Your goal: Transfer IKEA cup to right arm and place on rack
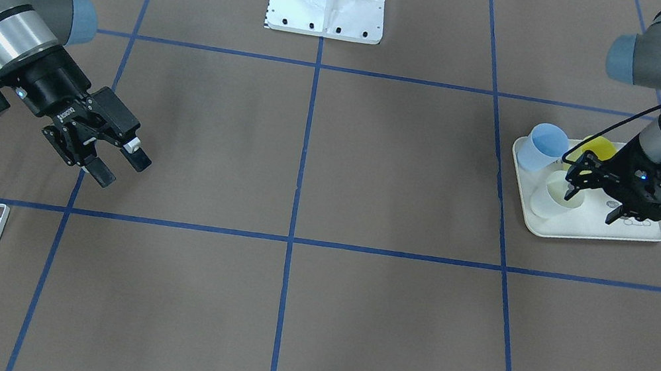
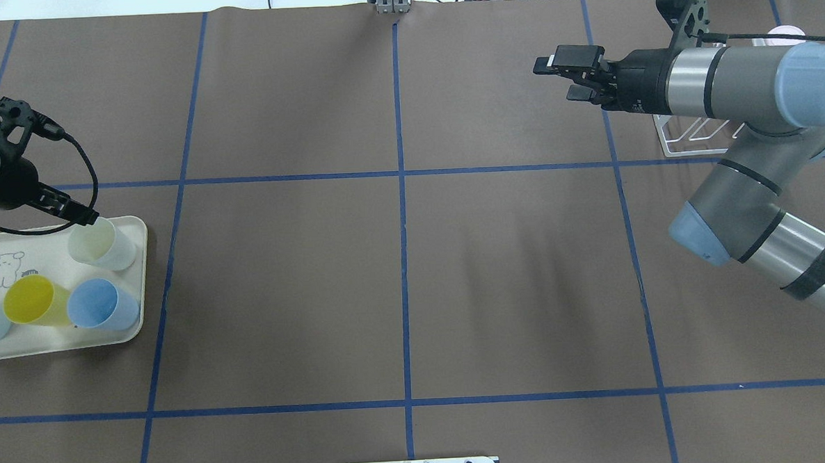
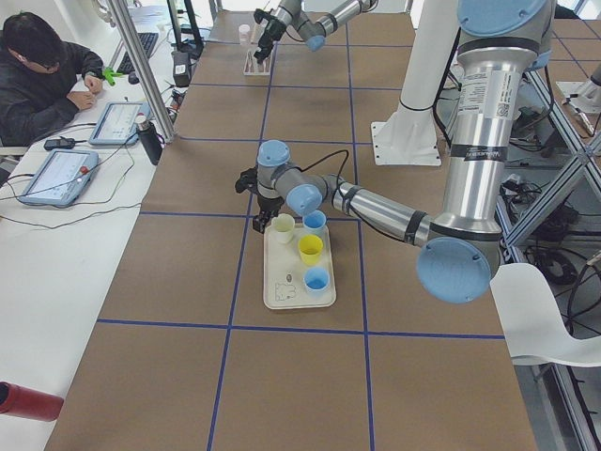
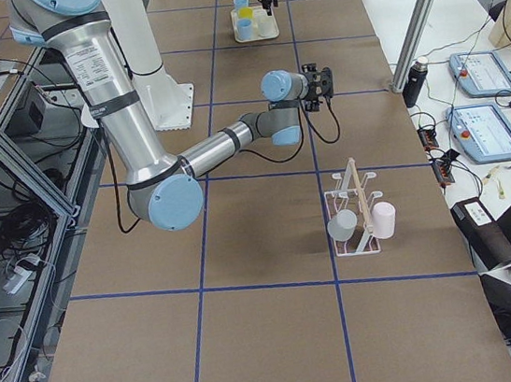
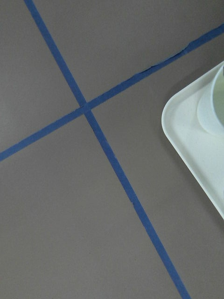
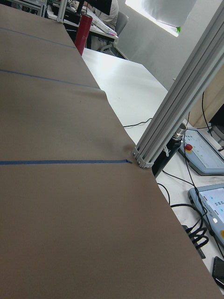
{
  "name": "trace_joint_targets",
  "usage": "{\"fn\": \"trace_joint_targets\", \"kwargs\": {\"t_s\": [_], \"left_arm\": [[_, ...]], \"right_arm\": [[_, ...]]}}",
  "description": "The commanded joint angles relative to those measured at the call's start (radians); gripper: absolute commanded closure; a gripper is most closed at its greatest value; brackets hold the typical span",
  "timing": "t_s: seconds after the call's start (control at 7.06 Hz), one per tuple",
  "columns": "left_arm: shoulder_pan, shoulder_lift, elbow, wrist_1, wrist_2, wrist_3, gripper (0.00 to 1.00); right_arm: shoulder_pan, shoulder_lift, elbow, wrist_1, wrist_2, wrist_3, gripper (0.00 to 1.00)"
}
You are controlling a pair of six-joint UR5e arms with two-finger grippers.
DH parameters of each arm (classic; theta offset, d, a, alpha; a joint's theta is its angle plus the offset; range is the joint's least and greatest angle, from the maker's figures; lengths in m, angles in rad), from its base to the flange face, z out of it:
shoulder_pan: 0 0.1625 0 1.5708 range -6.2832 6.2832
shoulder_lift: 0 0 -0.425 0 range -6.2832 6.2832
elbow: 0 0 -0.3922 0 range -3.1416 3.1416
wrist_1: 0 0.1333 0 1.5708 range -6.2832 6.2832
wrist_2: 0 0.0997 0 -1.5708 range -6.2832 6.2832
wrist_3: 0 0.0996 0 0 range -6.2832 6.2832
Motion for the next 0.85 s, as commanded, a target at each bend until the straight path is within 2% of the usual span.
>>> {"fn": "trace_joint_targets", "kwargs": {"t_s": [0.0, 0.71], "left_arm": [[0.002, -0.006, 0.004, 0.000, 0.001, 0.000, 0.18], [0.011, 0.001, 0.025, 0.002, 0.004, 0.000, 0.18]], "right_arm": [[-0.002, 0.000, -0.002, 0.000, 0.000, 0.000, 0.00], [-0.007, -0.002, -0.005, 0.002, 0.001, 0.000, 0.00]]}}
